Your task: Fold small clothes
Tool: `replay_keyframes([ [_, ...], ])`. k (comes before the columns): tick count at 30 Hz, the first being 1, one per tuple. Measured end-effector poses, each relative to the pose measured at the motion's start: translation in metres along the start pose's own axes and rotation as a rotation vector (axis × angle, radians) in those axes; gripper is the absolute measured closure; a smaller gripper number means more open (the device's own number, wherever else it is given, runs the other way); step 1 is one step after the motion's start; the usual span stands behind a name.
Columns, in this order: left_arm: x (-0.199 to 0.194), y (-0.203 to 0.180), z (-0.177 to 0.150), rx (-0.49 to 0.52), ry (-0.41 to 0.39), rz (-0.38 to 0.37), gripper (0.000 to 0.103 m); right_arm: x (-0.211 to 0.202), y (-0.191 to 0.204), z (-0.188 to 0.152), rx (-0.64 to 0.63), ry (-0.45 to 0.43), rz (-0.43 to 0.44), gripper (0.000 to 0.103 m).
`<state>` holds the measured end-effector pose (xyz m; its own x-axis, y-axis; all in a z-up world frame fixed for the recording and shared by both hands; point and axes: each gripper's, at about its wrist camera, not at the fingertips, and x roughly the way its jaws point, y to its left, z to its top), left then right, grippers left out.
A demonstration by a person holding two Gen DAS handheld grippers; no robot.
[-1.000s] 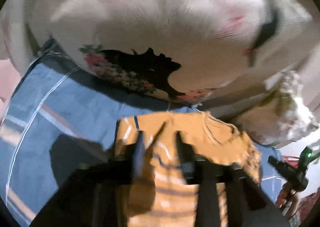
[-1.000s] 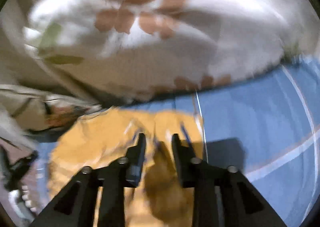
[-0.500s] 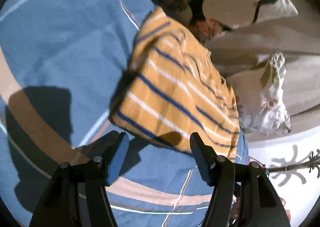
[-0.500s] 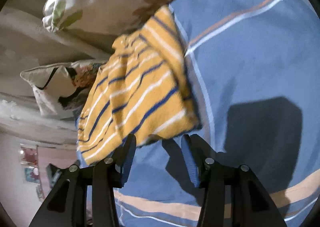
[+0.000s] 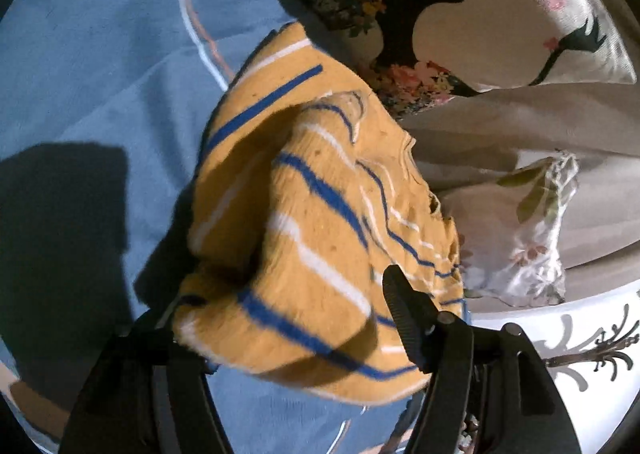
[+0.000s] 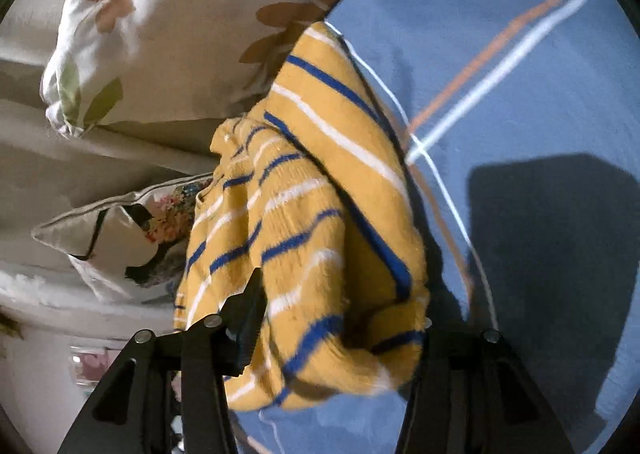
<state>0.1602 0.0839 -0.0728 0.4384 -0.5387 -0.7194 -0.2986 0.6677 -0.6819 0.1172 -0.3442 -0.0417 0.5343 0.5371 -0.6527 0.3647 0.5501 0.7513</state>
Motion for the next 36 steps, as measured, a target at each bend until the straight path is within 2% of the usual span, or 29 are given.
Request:
replay_keyframes([
  [1,0.002,-0.004,0.001,0.015,0.006,0.028,0.048,0.003,0.003,0.001,-0.008,0.012,-0.038,0.080],
  [2,0.003,-0.007,0.002,0.032,0.008,0.063,0.080,0.005,0.004,0.002,-0.009,0.029,-0.048,0.083],
  [3,0.003,-0.009,0.004,0.039,0.019,0.077,0.083,0.004,0.004,0.003,0.002,0.031,-0.041,0.084],
  [5,-0.008,-0.007,-0.001,0.016,0.004,0.053,0.085,-0.007,0.004,0.001,0.014,0.031,-0.018,0.087],
  [11,-0.053,-0.020,-0.032,0.044,-0.031,0.047,0.086,-0.062,0.023,-0.022,-0.067,0.057,0.021,0.090],
  [15,-0.060,-0.008,-0.064,0.028,0.006,0.072,0.085,-0.087,-0.007,-0.048,-0.050,0.098,0.039,0.089],
  [18,-0.054,0.021,-0.082,-0.019,0.040,0.109,0.083,-0.092,-0.039,-0.062,-0.063,0.130,-0.017,0.079],
  [20,-0.060,0.034,-0.088,-0.043,0.038,0.102,0.083,-0.098,-0.050,-0.069,-0.073,0.132,-0.065,0.076],
  [22,-0.075,0.035,-0.091,-0.009,0.004,0.109,0.083,-0.116,-0.047,-0.071,-0.136,0.112,-0.077,0.076],
  [27,-0.114,0.019,-0.095,0.128,-0.092,0.212,0.083,-0.149,-0.008,-0.063,-0.352,-0.003,-0.181,0.072],
  [28,-0.118,0.013,-0.095,0.154,-0.106,0.226,0.083,-0.148,0.008,-0.061,-0.414,-0.022,-0.192,0.067],
  [31,-0.119,-0.014,-0.086,0.258,-0.136,0.233,0.072,-0.123,0.055,-0.060,-0.586,-0.019,-0.231,0.057],
  [34,-0.106,-0.040,-0.069,0.329,-0.140,0.243,0.069,-0.078,0.090,-0.064,-0.762,0.010,-0.303,0.056],
  [36,-0.092,-0.056,-0.057,0.370,-0.124,0.231,0.065,-0.045,0.104,-0.064,-0.834,0.033,-0.362,0.057],
])
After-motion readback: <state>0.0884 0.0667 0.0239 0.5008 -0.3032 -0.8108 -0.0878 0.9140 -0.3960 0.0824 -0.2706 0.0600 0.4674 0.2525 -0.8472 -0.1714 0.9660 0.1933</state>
